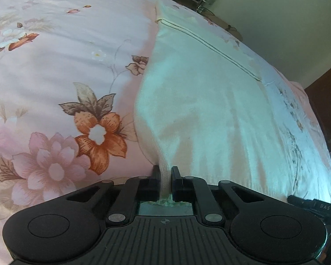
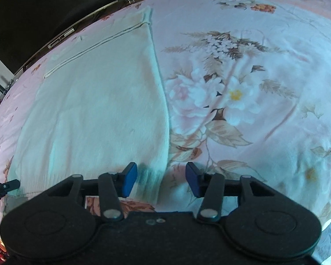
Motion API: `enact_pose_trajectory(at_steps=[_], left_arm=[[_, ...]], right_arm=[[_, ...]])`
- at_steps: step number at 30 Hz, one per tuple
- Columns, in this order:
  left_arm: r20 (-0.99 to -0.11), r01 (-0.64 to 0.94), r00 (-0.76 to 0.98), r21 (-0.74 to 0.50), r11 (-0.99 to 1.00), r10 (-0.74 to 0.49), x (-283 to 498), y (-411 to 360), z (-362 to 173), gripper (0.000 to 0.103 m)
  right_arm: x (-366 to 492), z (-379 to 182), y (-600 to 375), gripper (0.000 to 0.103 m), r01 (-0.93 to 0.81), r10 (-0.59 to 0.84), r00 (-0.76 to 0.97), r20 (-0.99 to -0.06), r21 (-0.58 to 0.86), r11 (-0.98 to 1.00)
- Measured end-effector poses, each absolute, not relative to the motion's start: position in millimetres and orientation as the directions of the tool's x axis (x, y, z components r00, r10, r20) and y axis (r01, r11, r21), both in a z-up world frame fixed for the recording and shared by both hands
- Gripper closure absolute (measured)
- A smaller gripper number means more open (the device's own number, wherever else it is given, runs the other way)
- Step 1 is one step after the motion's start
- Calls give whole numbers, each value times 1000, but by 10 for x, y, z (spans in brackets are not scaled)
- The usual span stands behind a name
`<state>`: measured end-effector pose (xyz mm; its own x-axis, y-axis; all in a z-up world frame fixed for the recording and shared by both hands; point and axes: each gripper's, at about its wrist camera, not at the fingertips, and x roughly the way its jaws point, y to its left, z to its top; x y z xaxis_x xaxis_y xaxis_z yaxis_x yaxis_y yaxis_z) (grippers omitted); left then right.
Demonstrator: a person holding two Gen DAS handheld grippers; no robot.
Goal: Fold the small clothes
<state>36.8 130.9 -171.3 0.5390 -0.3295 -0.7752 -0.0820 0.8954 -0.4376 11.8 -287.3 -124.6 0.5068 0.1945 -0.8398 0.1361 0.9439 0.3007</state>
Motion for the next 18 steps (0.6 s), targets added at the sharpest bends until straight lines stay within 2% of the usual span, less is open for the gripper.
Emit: enact_pose_trajectory(at_steps=[2,3,4,7,12,18], left_arm=[[-769,-60,540,-440,896,-342,396,1278,-1679,95],[-767,-40,538,-439,897,-351,415,1253,-1656,95],[-764,-20,537,-435,900,-358,434,1226,-1630,96],[-743,2,555,-448,894,-374,488,1200,-1536,96],[-671,40,629,-477,878,-393,674,1225,-1210,96],[-603,55,708,-472,880,-368,1122,1259,-854,96]], right_arm=[[134,-1239,-2853,77,128,229,483,-845,327,936],[144,-1241,-2834,90,118,252,466,-848,342,932],[153,-1239,-2816,94,112,273,452,-849,357,927],[175,-1194,-2778,96,88,305,454,-837,383,920],[266,-891,-2880,96,84,379,553,-742,502,861],[590,-481,-2938,96,34,379,651,-657,525,851]])
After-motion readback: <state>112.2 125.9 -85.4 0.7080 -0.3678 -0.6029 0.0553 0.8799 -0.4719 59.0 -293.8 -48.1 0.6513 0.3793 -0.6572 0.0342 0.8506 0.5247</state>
